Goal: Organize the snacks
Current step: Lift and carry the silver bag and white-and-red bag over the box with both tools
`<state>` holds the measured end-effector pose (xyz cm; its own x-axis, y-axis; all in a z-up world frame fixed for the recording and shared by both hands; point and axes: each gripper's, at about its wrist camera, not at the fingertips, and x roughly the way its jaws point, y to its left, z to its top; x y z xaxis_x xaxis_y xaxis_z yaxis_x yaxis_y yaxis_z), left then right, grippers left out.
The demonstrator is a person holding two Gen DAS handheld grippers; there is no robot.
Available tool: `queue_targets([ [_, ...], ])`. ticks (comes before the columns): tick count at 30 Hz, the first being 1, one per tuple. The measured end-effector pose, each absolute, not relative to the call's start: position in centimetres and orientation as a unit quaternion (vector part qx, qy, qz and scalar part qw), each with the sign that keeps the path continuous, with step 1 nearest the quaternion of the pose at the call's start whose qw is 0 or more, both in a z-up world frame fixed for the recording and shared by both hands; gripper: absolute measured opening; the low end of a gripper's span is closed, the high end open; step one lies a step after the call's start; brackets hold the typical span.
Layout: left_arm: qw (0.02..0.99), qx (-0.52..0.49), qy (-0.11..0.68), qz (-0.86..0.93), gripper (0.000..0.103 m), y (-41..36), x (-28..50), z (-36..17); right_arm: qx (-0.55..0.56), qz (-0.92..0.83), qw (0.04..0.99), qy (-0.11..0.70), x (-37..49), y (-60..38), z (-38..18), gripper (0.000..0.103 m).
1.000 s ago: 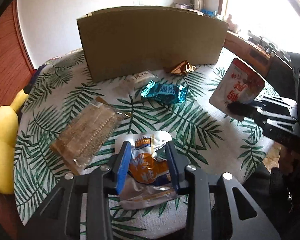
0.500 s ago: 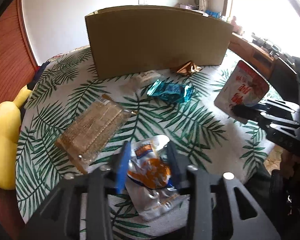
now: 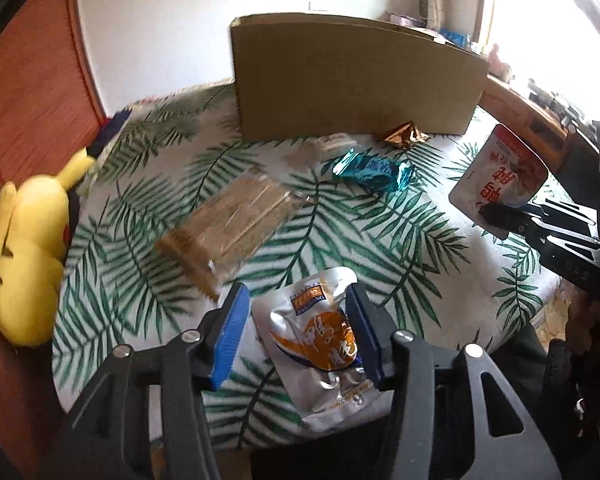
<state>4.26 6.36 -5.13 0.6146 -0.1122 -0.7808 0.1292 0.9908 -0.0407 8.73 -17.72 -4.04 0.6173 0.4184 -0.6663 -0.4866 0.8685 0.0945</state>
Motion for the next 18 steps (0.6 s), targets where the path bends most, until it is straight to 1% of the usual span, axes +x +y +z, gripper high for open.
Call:
queue_targets([
  [4, 0.897, -0.002, 0.437, -0.069, 0.057, 6.4, 4.0, -5.8, -0.048, 0.253, 0.898, 0.357, 8.6, -17.5, -4.1, 0.017],
  [6, 0.896, -0.004, 0.439, -0.065, 0.061, 6.3, 4.1, -6.3, -0.050, 0.254, 0.898, 0.357, 8.5, -17.4, -4.1, 0.017],
  [9, 0.904, 0.021, 0.424, -0.057, 0.064, 5.6, 3.8, -6.6, -0.049, 0.252, 0.899, 0.356, 8.5, -17.5, -3.9, 0.017],
  [13, 0.907, 0.019, 0.416, -0.062, 0.063, 5.7, 3.9, -6.7, -0.047, 0.251, 0.899, 0.355, 8.5, -17.6, -3.8, 0.017],
  [18, 0.910, 0.028, 0.407, -0.074, 0.055, 5.6, 3.9, -6.7, -0.049, 0.253, 0.899, 0.356, 8.5, -17.4, -3.9, 0.017],
])
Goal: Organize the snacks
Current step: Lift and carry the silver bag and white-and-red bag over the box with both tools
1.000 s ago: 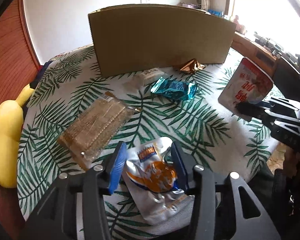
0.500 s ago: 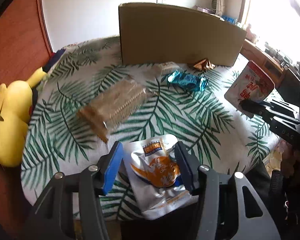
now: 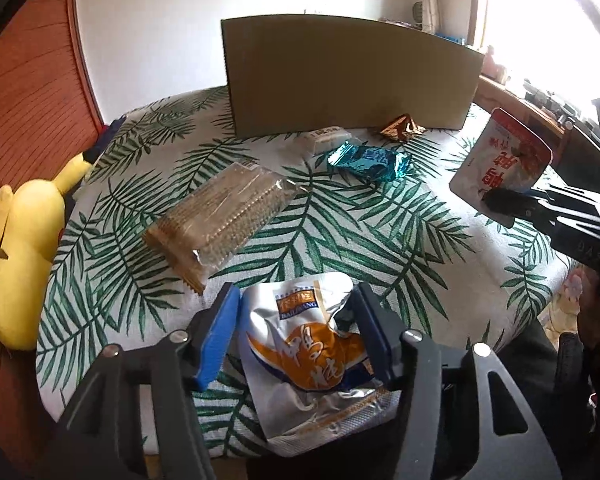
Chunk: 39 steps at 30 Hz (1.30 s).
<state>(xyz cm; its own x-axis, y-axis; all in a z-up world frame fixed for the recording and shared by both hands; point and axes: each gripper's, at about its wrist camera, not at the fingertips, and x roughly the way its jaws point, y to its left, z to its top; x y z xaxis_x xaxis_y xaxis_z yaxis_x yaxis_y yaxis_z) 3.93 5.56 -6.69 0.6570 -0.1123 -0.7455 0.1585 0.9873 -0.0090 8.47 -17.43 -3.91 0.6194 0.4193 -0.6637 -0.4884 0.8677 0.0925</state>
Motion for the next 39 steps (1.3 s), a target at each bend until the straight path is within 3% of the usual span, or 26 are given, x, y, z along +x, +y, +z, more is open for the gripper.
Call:
queue_targets([
  [14, 0.911, 0.028, 0.398, -0.101, 0.038, 4.4, 5.4, -6.4, -0.045, 0.252, 0.899, 0.355, 8.6, -17.6, -3.9, 0.017],
  [28, 0.922, 0.011, 0.367, -0.122, 0.038, 3.0, 6.6, -3.2, -0.053, 0.256, 0.902, 0.345, 8.7, -17.6, -3.0, 0.017],
  [39, 0.939, 0.007, 0.313, -0.144, 0.039, 1.7, 10.4, 2.3, -0.068, 0.271, 0.910, 0.306, 10.0, -17.5, 1.8, 0.017],
])
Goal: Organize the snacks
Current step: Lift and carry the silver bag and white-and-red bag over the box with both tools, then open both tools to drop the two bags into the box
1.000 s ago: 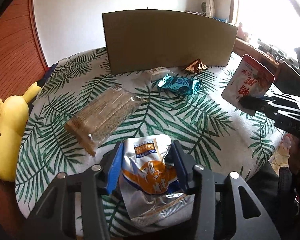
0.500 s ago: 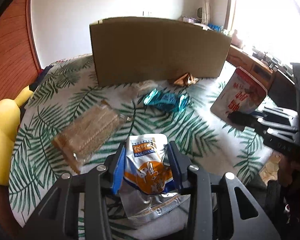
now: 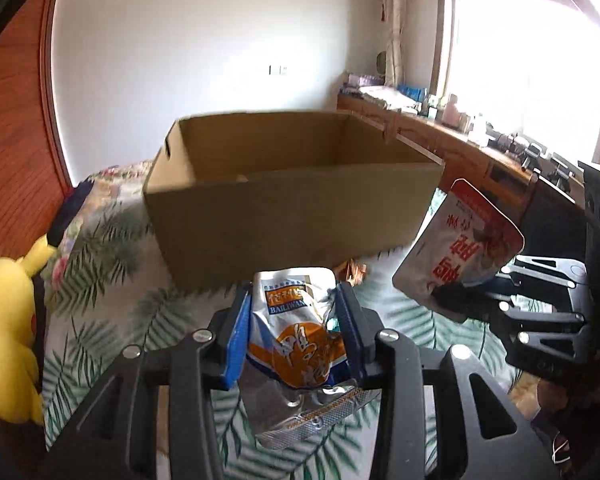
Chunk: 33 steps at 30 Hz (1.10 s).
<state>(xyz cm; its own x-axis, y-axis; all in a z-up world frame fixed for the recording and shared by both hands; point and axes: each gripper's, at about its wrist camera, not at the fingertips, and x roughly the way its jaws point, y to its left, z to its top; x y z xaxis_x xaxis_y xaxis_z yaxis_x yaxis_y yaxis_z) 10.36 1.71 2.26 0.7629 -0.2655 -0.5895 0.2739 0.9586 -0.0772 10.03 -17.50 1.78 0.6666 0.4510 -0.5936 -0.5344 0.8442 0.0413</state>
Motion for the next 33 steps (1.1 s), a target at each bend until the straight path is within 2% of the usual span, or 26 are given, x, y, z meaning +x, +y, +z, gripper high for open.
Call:
queue_targets([
  [17, 0.950, 0.015, 0.273, -0.148, 0.039, 2.7, 18.7, 7.0, -0.094, 0.278, 0.922, 0.252, 16.5, -16.9, 7.8, 0.017],
  [33, 0.946, -0.001, 0.296, -0.133, 0.040, 3.7, 26.0, 5.8, -0.108, 0.261, 0.924, 0.259, 22.6, -15.6, 6.9, 0.017],
])
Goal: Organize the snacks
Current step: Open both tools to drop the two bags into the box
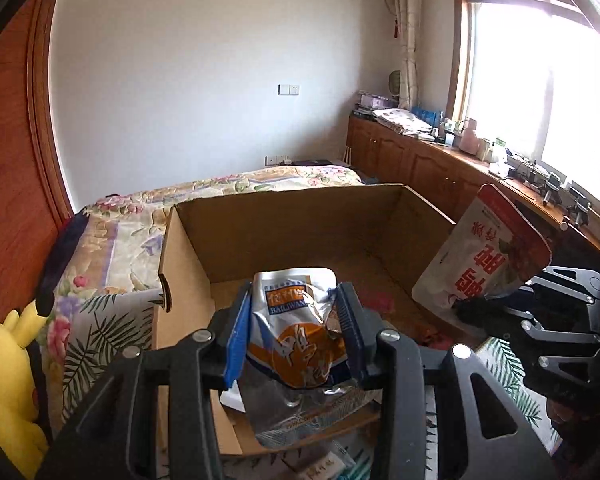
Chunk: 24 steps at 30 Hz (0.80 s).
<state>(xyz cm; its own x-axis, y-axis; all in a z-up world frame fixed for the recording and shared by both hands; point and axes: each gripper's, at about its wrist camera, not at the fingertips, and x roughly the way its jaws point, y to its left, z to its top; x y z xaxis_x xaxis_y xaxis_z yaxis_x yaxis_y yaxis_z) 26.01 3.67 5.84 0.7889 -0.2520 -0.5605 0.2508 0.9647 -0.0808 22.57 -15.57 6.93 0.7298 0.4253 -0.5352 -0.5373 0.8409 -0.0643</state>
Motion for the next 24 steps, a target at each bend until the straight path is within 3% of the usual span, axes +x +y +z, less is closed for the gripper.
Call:
queue_targets([
  [24, 0.935, -0.005, 0.333, -0.120, 0.045, 3.2, 28.1, 3.1, -0.110, 0.246, 0.916, 0.297, 25.2, -14.3, 5.2, 0.018],
])
